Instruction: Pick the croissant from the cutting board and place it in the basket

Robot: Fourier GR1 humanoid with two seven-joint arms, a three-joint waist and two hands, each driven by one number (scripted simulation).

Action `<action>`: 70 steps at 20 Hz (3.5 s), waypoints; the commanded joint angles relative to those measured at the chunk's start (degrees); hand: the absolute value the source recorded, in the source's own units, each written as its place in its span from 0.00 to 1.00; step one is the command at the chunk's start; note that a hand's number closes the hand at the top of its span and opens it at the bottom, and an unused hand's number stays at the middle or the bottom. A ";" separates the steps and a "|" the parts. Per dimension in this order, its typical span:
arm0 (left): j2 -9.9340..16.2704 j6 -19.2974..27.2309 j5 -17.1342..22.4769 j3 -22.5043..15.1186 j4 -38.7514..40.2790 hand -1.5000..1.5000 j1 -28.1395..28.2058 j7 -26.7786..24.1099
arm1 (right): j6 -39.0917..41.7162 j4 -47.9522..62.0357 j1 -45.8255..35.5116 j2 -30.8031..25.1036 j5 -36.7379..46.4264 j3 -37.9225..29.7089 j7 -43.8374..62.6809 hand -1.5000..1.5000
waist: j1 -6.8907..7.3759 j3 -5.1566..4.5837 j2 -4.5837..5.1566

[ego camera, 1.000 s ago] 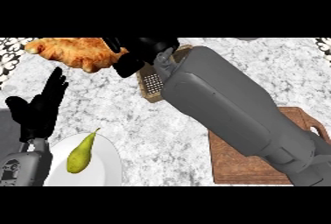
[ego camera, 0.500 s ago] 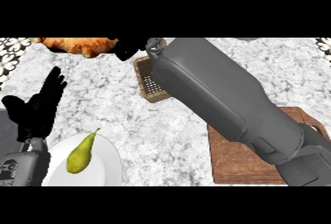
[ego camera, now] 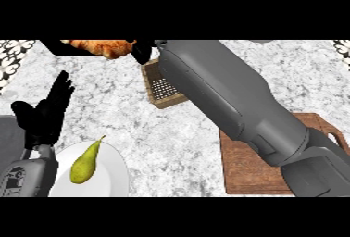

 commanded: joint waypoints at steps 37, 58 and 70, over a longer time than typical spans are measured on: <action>-3.03 1.20 -2.75 -1.36 2.25 0.50 -3.10 0.36 | 2.11 20.00 -0.11 3.52 8.00 -4.79 -8.07 1.00 | 0.87 0.00 0.27; -0.64 -1.40 -0.90 0.37 -3.34 0.50 1.36 2.72 | -5.57 15.09 -0.14 3.18 -6.48 -23.93 -2.23 0.00 | 0.31 0.09 -0.16; 0.97 -1.63 0.02 2.05 -3.72 0.50 -1.43 6.43 | 2.93 11.79 5.99 -9.88 -18.52 -37.11 -1.44 0.00 | -1.09 0.12 -0.30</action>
